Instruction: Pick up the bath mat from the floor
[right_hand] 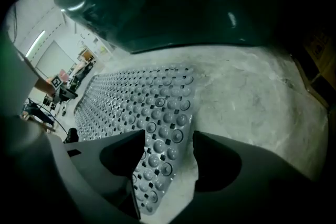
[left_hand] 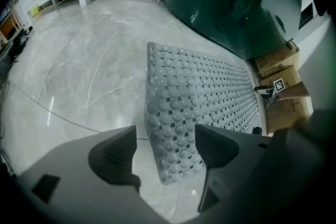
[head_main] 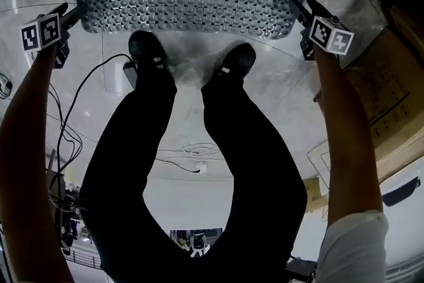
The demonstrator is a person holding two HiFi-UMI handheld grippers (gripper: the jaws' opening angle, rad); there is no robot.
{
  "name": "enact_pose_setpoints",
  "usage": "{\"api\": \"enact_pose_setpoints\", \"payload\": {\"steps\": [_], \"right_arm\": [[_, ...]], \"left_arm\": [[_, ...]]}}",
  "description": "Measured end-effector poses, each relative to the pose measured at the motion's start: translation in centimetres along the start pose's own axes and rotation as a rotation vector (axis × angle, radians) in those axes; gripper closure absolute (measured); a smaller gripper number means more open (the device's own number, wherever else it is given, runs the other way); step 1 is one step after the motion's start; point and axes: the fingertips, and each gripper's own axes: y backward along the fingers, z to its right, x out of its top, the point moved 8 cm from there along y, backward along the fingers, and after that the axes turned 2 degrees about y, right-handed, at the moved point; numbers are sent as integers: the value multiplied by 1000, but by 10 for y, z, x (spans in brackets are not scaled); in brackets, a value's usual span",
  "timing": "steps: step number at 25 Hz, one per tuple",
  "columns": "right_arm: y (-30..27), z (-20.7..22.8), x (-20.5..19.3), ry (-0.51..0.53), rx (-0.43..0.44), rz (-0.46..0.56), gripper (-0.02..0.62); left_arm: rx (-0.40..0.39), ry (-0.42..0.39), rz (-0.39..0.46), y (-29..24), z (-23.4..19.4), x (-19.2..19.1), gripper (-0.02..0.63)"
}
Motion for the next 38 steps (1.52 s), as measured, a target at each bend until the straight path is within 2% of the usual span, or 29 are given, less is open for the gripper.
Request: {"api": "enact_pose_setpoints", "payload": {"steps": [2,8,13,18,20,21,22,23,24,27,28,30,31,33,36,38], "right_arm": [[-11,10,-4,9,12,0,311],[-22,15,-5,-6,37,29,320],[-20,12,-1,-102,112,51,324],[-19,15,1,-195,97,59,327],[-17,19,1,-250,99,50,368],[-16,19,2,-263,109,41,407],[-16,19,3,-257,123,27,451],[-17,18,3,-234,138,7,510],[-17,16,2,-202,150,-14,537],[-22,11,-5,-130,107,-52,537],[-23,11,-7,-134,77,-49,535],[-27,9,-8,-176,37,-20,535],[-29,8,-10,-198,31,-2,537],[-30,9,-14,-215,41,28,537],[-29,11,-16,-198,57,58,538],[-27,10,-15,-226,59,82,540]], "left_arm": [[-5,1,4,-13,-4,7,265],[1,83,54,-40,-13,14,262],[10,61,56,-45,-11,12,261],[18,59,65,-47,-2,15,262],[21,122,88,-45,-2,14,300],[17,163,104,-42,-5,14,394],[13,191,117,-38,-8,14,444],[8,201,124,-36,-11,15,461],[2,199,124,-35,-12,15,479],[-2,164,80,-38,-12,13,506],[7,143,54,-40,-12,13,506],[36,119,13,-45,-13,16,457],[50,124,8,-46,-15,17,472],[60,159,28,-47,-18,14,504],[50,213,81,-48,-20,8,515],[75,174,98,-46,-18,8,518]]}}
